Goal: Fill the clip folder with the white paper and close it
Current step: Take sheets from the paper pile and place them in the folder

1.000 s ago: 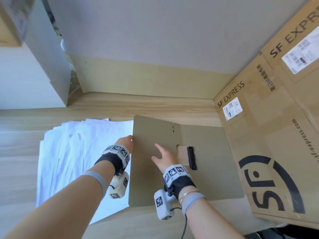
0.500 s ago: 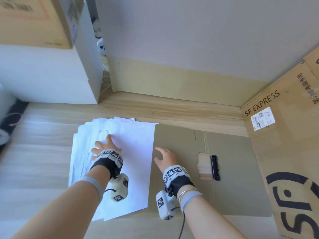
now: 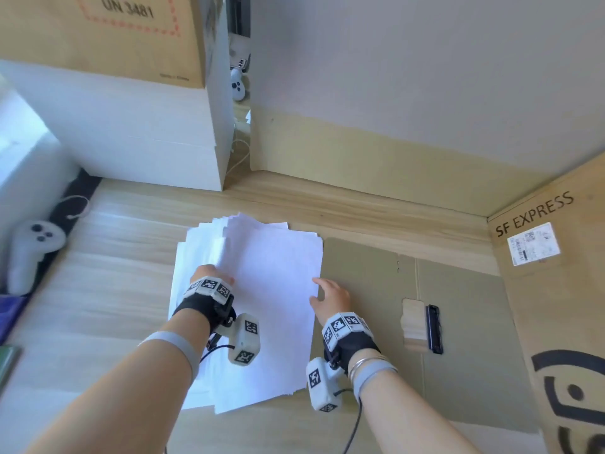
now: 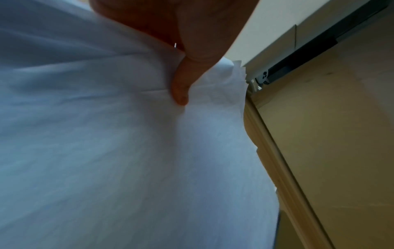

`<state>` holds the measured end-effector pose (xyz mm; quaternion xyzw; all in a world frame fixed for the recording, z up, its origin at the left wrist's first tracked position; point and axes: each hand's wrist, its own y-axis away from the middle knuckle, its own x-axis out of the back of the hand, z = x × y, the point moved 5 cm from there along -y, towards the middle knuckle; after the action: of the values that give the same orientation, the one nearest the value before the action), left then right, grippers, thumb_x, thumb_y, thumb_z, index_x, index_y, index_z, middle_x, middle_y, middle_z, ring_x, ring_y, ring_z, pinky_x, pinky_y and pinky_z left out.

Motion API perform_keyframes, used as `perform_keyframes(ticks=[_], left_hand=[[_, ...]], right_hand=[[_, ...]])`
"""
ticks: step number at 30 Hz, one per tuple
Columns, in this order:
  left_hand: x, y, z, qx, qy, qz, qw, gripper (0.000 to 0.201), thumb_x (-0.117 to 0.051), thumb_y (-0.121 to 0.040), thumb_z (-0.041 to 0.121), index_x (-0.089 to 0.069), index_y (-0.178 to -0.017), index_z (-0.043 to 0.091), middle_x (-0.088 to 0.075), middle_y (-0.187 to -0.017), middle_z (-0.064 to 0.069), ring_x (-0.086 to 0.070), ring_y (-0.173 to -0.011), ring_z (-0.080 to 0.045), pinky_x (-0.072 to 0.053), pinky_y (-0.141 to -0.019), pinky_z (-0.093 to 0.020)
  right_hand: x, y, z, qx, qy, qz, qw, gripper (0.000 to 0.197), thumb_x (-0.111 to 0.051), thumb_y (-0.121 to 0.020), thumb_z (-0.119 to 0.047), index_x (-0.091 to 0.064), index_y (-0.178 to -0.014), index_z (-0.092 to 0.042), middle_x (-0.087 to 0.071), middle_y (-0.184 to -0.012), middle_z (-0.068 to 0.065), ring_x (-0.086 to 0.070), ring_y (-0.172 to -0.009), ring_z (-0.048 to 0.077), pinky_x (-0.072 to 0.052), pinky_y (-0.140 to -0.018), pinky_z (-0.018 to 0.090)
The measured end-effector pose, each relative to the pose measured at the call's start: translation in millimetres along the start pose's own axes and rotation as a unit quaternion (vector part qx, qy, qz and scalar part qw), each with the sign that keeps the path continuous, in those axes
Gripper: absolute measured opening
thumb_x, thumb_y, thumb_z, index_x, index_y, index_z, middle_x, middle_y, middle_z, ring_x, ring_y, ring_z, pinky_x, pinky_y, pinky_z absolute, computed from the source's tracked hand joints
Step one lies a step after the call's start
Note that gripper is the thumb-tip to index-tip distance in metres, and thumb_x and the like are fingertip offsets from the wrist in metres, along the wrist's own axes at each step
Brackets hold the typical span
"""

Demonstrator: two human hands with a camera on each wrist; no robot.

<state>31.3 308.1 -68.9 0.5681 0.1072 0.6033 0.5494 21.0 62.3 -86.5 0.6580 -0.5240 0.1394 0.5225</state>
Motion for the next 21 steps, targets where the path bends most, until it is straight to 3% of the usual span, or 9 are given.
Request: perform_keyframes(ticks=[2,4,6,11,14,17,19,21], left_hand=[[15,-7,-9,0.002,-0.043,0.028,0.999,0.009,-0.059,-0.086,0.004,-0.059,-0.089,-0.004,-0.056,-0.091,-0.017,-0.058,-0.103,-0.034,-0.044,-0.084,-0.034],[28,-12,-17,0.02,-0.094,0.057,0.994,0.026,-0.053,-0.088,0.007,-0.059,-0.113,-0.001,-0.05,-0.112,-0.019,-0.049,-0.12,-0.034,-0.041,-0.098,-0.036],[34,-17,-25,0.042,-0.106,0.059,0.992,0.033,-0.049,-0.089,0.011,-0.055,-0.122,0.006,-0.042,-0.127,-0.018,-0.041,-0.125,-0.035,-0.036,-0.104,-0.038],[34,-23,-30,0.026,-0.026,0.045,0.998,0.047,-0.052,-0.088,0.022,-0.046,-0.132,0.006,-0.035,-0.136,-0.019,-0.051,-0.117,-0.038,-0.042,-0.102,-0.039],[30,-27,-26,-0.005,0.025,0.026,0.999,0.06,-0.06,-0.087,0.017,-0.035,-0.141,0.007,-0.039,-0.141,-0.021,-0.05,-0.124,-0.035,-0.041,-0.102,-0.039],[31,-34,-18,-0.053,0.064,0.038,0.996,0.061,-0.056,-0.088,0.004,-0.032,-0.144,0.006,-0.047,-0.141,-0.019,-0.049,-0.128,-0.035,-0.04,-0.103,-0.039],[36,-36,-14,-0.072,0.08,0.062,0.992,0.054,-0.051,-0.089,0.0,-0.037,-0.141,0.005,-0.052,-0.137,-0.021,-0.051,-0.124,-0.037,-0.041,-0.101,-0.039],[38,-38,-11,-0.087,0.079,0.069,0.991,0.048,-0.047,-0.089,-0.002,-0.043,-0.136,0.005,-0.057,-0.129,-0.024,-0.055,-0.118,-0.039,-0.043,-0.097,-0.04]], right_hand=[[-1,0,-8,0.003,-0.015,0.004,1.0,0.046,-0.051,-0.089,-0.016,-0.048,-0.135,-0.023,-0.045,-0.143,0.001,-0.038,-0.132,0.025,-0.029,-0.112,0.028],[-5,1,-17,0.004,-0.027,-0.004,1.0,0.047,-0.051,-0.09,-0.016,-0.045,-0.137,-0.021,-0.044,-0.144,0.004,-0.038,-0.133,0.024,-0.031,-0.112,0.03],[-9,3,-25,-0.003,-0.032,-0.018,0.999,0.052,-0.049,-0.091,-0.018,-0.037,-0.142,-0.019,-0.038,-0.148,0.005,-0.036,-0.136,0.023,-0.03,-0.112,0.031],[-18,3,-40,-0.027,-0.043,-0.039,0.998,0.067,-0.05,-0.092,-0.02,-0.016,-0.15,-0.015,-0.022,-0.155,0.006,-0.026,-0.142,0.023,-0.025,-0.113,0.03],[-21,-1,-46,-0.025,-0.116,-0.052,0.992,0.073,-0.058,-0.086,-0.019,-0.019,-0.149,-0.019,-0.035,-0.15,0.003,-0.039,-0.135,0.022,-0.033,-0.111,0.032],[-23,-5,-51,-0.002,-0.205,-0.061,0.977,0.075,-0.061,-0.081,-0.014,-0.025,-0.146,-0.026,-0.051,-0.14,0.0,-0.056,-0.12,0.02,-0.042,-0.106,0.035],[-17,-5,-52,0.003,-0.212,-0.053,0.976,0.07,-0.057,-0.084,-0.01,-0.027,-0.146,-0.023,-0.051,-0.14,0.0,-0.056,-0.12,0.021,-0.042,-0.105,0.033],[-9,-8,-42,-0.019,-0.139,-0.01,0.99,0.062,-0.052,-0.089,-0.014,-0.028,-0.146,-0.023,-0.039,-0.149,0.0,-0.042,-0.134,0.023,-0.034,-0.111,0.034]])
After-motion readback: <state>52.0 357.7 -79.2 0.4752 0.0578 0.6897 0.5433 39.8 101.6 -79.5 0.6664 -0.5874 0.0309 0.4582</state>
